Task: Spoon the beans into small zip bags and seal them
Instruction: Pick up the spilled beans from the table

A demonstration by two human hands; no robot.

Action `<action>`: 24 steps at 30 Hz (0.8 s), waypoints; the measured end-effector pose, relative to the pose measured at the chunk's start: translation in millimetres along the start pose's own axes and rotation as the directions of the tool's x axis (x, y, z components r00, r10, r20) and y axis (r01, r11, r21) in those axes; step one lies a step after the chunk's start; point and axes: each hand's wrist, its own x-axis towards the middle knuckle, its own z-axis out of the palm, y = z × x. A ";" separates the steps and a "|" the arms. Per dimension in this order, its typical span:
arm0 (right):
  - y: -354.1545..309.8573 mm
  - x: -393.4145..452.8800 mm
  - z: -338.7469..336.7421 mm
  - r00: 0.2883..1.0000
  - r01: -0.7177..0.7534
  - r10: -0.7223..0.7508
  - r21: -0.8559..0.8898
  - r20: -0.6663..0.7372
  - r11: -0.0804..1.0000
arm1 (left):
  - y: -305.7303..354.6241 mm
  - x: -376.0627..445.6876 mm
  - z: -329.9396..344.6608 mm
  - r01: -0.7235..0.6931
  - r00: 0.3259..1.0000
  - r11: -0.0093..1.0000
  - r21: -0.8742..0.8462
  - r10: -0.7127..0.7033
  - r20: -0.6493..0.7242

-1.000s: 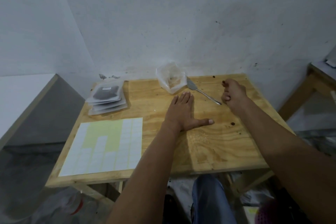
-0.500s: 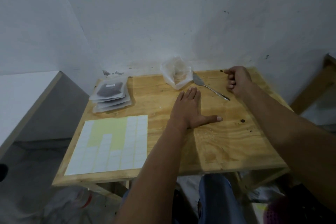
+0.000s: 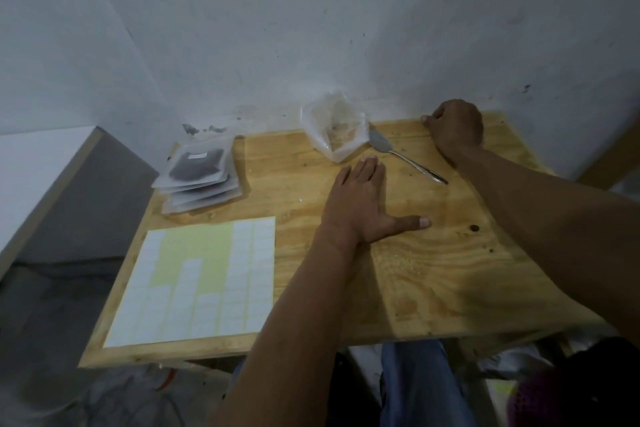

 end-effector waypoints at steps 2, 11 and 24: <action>-0.3 0.7 3.7 1.000 -0.001 0.001 -0.022 0.008 1.000 | 0.5 -0.1 -0.6 -0.005 1.000 1.000 0.001 0.005 -0.007; -7.6 -2.3 6.3 1.000 -0.021 0.021 -0.031 -0.004 0.999 | 2.1 -1.1 -0.8 0.006 1.000 1.000 -0.008 -0.006 -0.007; -26.2 -3.3 -17.9 0.871 -0.460 0.460 0.622 0.175 0.634 | -0.8 1.2 1.9 -0.016 0.999 1.000 0.021 0.016 -0.032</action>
